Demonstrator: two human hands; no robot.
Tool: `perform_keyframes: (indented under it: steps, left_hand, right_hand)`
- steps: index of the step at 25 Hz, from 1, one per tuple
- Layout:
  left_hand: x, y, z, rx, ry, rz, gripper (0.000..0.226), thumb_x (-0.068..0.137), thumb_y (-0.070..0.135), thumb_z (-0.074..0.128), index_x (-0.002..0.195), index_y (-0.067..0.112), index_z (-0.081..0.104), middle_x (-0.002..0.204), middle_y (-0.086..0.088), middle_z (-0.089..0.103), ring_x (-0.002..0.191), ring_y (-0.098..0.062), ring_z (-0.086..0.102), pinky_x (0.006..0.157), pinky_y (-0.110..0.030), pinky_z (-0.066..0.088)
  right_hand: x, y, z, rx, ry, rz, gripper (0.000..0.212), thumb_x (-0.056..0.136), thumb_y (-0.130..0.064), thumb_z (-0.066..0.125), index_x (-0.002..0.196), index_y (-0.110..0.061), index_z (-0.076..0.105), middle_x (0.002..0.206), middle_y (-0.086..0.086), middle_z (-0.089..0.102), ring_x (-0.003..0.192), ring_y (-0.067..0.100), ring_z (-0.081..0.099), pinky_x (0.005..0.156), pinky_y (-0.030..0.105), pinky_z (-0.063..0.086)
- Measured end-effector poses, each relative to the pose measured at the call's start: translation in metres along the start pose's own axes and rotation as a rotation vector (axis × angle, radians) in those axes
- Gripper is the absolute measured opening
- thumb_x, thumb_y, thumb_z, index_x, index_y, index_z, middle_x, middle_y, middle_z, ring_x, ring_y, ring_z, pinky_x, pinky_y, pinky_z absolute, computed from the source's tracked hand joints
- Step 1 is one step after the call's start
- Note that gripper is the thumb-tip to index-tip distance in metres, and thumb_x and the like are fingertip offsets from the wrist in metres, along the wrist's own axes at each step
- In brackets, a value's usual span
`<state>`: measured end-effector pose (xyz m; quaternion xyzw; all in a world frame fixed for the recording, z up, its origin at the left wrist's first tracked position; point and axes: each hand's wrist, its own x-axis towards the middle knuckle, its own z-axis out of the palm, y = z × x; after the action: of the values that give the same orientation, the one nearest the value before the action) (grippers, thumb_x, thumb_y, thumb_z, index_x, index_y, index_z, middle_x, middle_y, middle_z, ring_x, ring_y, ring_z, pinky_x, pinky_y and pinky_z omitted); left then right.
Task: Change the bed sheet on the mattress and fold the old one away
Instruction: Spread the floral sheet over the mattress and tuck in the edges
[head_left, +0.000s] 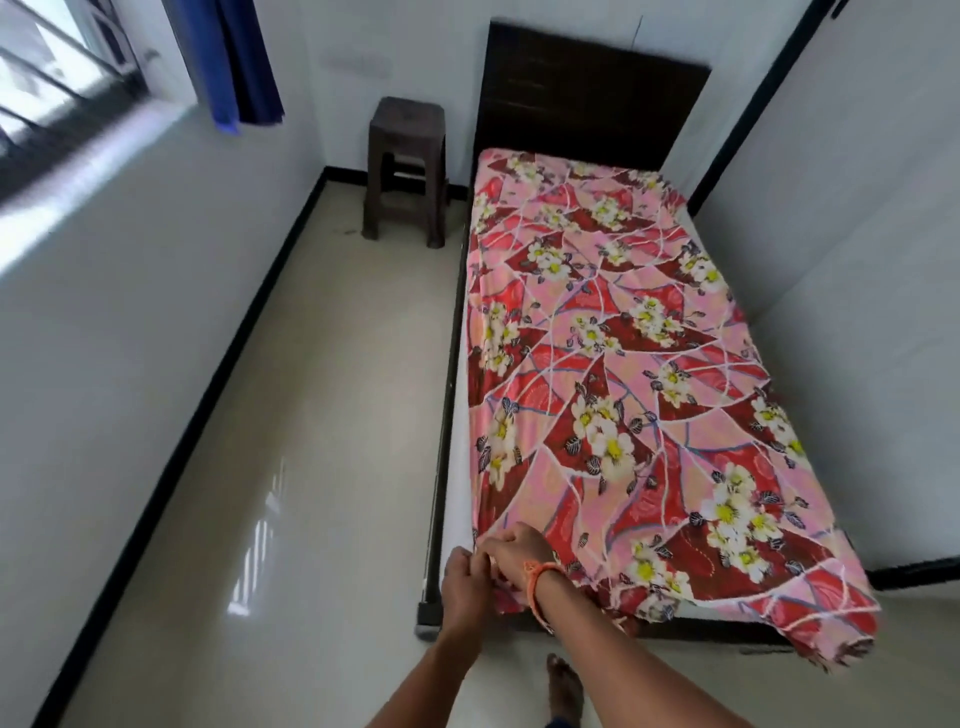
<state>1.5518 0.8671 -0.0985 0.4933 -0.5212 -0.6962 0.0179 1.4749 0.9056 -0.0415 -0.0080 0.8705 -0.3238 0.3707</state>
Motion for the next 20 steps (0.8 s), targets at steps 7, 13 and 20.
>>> perform_keyframes:
  steps: [7, 13, 20]
  left_hand:
    - [-0.005, 0.045, -0.073, -0.217, -0.098, -0.111, 0.027, 0.1, 0.007, 0.038, 0.108, -0.011, 0.056, 0.08, -0.02, 0.063, 0.052, -0.021, 0.061, 0.039, -0.024, 0.043]
    - [0.019, 0.054, -0.111, -0.252, -0.198, -0.269, 0.028, 0.103, 0.017, 0.039, 0.1, 0.0, 0.061, 0.069, -0.013, 0.063, 0.051, -0.02, 0.057, 0.042, -0.021, 0.044]
    - [-0.008, 0.046, -0.135, 0.141, -0.176, 0.009, 0.03, 0.101, 0.04, 0.052, 0.089, 0.013, 0.058, 0.084, -0.005, 0.059, 0.074, -0.019, 0.053, 0.071, -0.032, 0.041]
  right_hand:
    - [-0.03, -0.013, 0.025, -0.017, -0.201, -0.245, 0.044, 0.076, -0.026, 0.073, 0.114, -0.019, 0.051, 0.098, -0.002, 0.063, 0.089, 0.015, 0.063, 0.08, 0.031, 0.057]
    - [-0.042, -0.003, 0.059, -0.437, -0.216, -0.493, 0.102, 0.068, -0.035, 0.076, 0.145, -0.029, 0.01, 0.128, 0.01, 0.056, 0.109, 0.03, 0.059, 0.09, 0.038, 0.051]
    - [-0.034, -0.02, 0.099, 0.019, -0.16, -0.149, 0.041, 0.08, -0.008, 0.049, 0.121, -0.015, 0.048, 0.11, 0.017, 0.064, 0.095, 0.034, 0.065, 0.072, 0.035, 0.056]
